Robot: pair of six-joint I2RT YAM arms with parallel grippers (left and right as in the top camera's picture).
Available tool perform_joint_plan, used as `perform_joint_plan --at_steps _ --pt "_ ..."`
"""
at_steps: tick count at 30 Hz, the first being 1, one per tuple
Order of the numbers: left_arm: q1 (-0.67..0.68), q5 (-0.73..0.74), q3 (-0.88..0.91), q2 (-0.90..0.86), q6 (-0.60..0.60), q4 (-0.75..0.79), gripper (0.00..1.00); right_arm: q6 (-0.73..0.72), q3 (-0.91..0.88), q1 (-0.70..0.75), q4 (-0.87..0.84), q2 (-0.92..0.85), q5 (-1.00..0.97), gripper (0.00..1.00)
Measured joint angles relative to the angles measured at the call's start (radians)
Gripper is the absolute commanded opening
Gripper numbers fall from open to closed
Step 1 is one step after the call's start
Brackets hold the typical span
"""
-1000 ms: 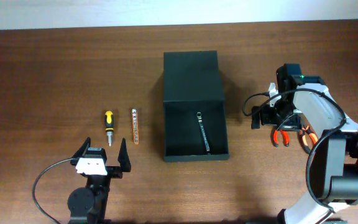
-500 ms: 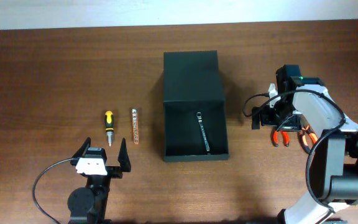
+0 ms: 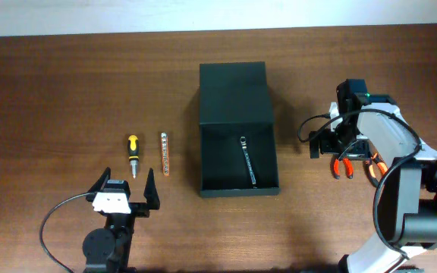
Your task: Pack container
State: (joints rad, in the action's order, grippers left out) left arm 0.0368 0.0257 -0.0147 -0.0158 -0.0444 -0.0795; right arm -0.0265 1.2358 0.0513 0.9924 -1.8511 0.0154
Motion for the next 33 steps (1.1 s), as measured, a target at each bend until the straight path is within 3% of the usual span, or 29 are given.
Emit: perform_joint_plan --at_steps 33 --pt "0.000 0.000 0.000 0.000 0.000 0.000 0.99 -0.026 -0.053 0.000 -0.025 -0.016 0.001 0.99"
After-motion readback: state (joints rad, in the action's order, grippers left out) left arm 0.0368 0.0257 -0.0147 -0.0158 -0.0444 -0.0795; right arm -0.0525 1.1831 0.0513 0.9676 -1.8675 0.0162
